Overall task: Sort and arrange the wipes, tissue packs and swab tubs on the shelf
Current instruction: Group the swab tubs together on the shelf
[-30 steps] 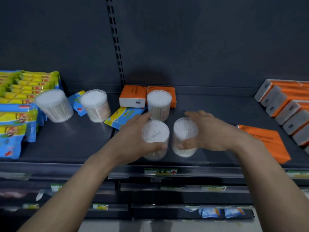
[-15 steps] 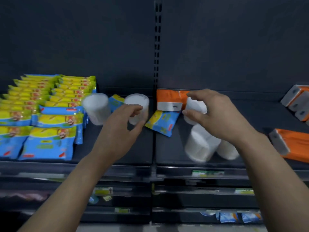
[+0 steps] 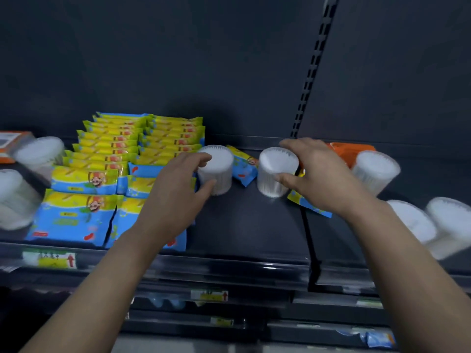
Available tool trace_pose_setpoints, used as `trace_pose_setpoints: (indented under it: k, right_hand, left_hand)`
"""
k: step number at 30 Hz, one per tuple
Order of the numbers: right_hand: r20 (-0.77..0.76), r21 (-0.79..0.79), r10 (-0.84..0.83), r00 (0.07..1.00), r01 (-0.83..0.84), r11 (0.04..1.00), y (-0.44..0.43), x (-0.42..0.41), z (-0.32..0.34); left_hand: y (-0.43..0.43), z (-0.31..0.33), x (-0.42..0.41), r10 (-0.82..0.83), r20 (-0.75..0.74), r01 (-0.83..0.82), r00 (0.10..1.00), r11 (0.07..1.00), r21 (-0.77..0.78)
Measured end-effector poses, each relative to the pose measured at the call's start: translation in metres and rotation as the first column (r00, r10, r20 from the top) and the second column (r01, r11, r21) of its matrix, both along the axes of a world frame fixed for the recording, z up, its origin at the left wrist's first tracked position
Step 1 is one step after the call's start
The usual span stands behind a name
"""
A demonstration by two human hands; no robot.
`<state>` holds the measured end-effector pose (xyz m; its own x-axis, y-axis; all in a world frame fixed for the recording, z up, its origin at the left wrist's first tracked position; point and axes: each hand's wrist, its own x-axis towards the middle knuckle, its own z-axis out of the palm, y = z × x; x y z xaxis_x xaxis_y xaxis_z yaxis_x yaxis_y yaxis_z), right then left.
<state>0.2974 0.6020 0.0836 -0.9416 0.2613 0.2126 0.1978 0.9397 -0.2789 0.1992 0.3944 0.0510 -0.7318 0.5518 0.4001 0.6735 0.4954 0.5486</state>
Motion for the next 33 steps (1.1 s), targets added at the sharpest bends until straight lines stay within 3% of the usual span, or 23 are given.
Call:
trace_pose_setpoints:
  k: [4,10,17,22,28,33]
  right_hand:
    - [0.042,0.006,0.028,0.999,-0.028,1.000,0.005,-0.022,0.000]
    - [0.239,-0.014,0.056,0.969,-0.054,0.998,0.020,-0.049,-0.008]
    - [0.368,-0.039,0.058,0.928,-0.047,0.998,0.033,-0.060,-0.014]
    - [0.402,-0.071,0.013,0.915,0.017,0.997,0.033,-0.066,-0.017]
    - [0.339,-0.058,-0.102,0.935,0.129,0.990,0.018,-0.067,-0.020]
    - [0.174,-0.049,-0.216,0.961,0.227,0.973,0.001,-0.052,-0.007]
  left_hand:
    - [0.003,-0.003,-0.018,0.031,0.003,-0.031,1.000,0.998,-0.054]
    - [0.022,-0.004,-0.040,0.034,0.048,-0.024,0.998,0.978,-0.207]
    - [0.046,-0.010,-0.062,0.023,-0.027,-0.033,0.999,0.894,-0.447]
    - [0.046,-0.012,-0.076,0.018,-0.040,-0.037,0.999,0.850,-0.526]
    - [0.043,-0.015,-0.088,-0.046,-0.037,0.021,0.998,0.866,-0.499]
    - [0.036,-0.002,-0.084,-0.104,0.084,0.122,0.991,0.960,-0.251]
